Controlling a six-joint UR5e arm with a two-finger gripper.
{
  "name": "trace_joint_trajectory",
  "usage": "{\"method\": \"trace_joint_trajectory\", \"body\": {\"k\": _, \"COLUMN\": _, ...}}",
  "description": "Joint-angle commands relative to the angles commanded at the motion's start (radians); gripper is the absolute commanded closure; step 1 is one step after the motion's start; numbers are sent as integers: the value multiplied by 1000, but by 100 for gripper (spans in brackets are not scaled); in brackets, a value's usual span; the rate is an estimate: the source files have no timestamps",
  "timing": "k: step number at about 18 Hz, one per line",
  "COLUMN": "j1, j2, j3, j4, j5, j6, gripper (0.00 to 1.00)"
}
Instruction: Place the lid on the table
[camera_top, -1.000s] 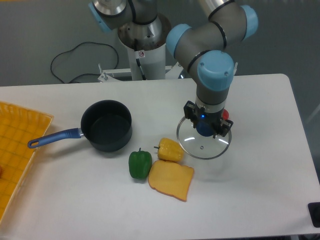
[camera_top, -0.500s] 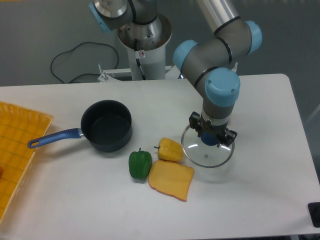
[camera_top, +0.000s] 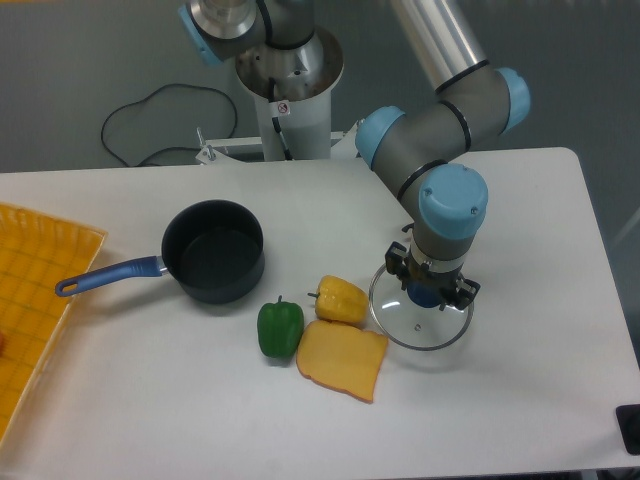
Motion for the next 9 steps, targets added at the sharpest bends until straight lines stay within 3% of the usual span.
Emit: {"method": "trace_joint_trajectory", "body": {"k": 9, "j1": 8, "j2": -8, "j3": -2, "j4": 2, "j5": 0, "j6": 11, "gripper": 55}}
